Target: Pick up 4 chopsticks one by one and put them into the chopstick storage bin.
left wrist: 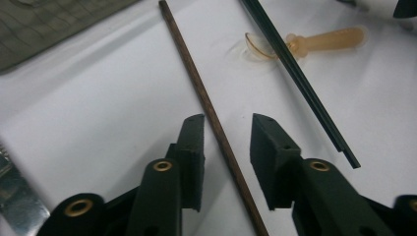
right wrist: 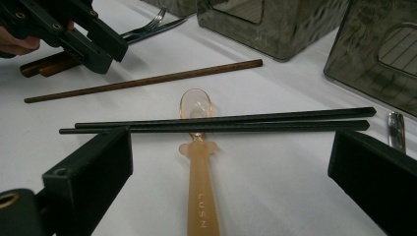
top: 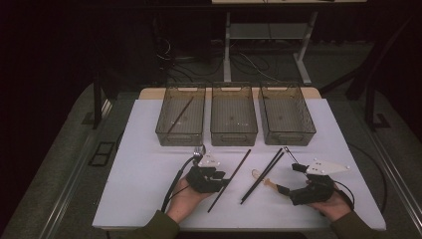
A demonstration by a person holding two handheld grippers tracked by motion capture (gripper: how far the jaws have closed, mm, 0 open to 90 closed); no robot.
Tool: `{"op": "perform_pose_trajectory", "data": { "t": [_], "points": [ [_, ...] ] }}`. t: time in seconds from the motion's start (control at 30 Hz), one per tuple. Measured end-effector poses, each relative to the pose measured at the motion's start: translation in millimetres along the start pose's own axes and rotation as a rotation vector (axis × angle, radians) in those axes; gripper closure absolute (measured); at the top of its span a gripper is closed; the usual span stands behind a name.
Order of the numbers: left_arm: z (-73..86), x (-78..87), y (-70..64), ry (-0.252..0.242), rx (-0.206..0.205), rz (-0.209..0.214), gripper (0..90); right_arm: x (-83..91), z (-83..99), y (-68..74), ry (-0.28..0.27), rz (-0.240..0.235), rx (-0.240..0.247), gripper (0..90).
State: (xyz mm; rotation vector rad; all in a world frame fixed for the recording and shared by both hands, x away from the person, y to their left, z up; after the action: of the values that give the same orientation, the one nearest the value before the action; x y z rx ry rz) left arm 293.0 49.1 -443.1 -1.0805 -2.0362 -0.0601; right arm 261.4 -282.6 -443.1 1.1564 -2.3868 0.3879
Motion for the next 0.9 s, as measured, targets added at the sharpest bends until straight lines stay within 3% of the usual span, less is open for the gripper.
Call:
{"op": "perform_pose_trajectory", "data": {
  "t": [0.37,0.73,0.9],
  "points": [
    [2.9,-12.1,0.1,0.063,-0.019,0.003,75.9,0.0,0.0,0.5,0.001,0.0,0.003,3.1],
    [5.2,-14.6,-5.1,0.057,-0.04,-0.042,79.9,0.2,-0.1,0.6,0.001,0.001,0.003,3.1],
    [4.6,-14.2,-4.4,0.059,-0.029,-0.041,81.6,0.1,-0.1,0.5,0.001,0.0,0.003,3.1]
  ]
}}
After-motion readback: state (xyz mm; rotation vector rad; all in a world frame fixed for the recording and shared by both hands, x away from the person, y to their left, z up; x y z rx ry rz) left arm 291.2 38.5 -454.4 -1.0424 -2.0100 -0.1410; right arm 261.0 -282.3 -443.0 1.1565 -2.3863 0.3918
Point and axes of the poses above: each handheld gripper's, and its own axes: x roughly backward along the jaws, z roughly out of its underside, y roughly to its left, the point moved 1 cm from there along -x, roughly forward along the jaws, and after that the axes turned 12 degrees about x, right-handed, at the moved point
